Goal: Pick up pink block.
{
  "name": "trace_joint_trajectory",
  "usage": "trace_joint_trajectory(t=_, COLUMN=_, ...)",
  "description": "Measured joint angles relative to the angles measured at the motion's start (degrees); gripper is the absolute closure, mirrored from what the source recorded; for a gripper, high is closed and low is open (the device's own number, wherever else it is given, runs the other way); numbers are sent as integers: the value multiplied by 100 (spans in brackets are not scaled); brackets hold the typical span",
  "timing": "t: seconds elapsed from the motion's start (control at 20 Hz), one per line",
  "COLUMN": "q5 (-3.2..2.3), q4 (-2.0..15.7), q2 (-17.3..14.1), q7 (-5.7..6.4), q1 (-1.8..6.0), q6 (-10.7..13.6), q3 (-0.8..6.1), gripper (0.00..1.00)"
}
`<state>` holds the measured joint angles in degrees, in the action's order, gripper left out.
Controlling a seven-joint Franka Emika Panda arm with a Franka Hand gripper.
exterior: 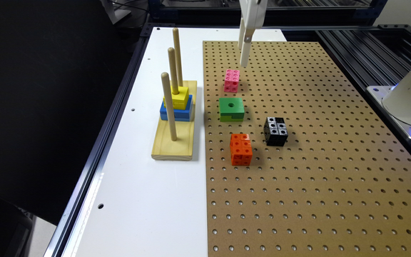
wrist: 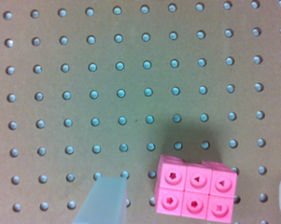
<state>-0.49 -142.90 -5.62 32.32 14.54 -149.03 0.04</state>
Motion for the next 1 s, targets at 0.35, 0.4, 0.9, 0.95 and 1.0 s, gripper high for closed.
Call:
trace_joint_trajectory(t=0.35, q5=8, q4=102, q2=-42, q7=48, q1=-11, q6=-38, q3=172, gripper=0)
trace_joint_trajectory(t=0.4, q5=8, q4=106, q2=-42, q7=53, q1=-11, q6=-38, q3=192, gripper=0)
trace_joint_trajectory(t=0.9, q5=8, q4=121, q2=-332, q7=52, q1=-11, q6=-258, q3=210, gripper=0)
trace_joint_trajectory(t=0.95, q5=8, q4=125, q2=-391, q7=52, q1=-11, q6=-316, q3=210, gripper=0)
trace_joint_trajectory(t=1.0, q5=8, q4=129, q2=-435, q7=52, q1=-10, q6=-360, q3=210, gripper=0)
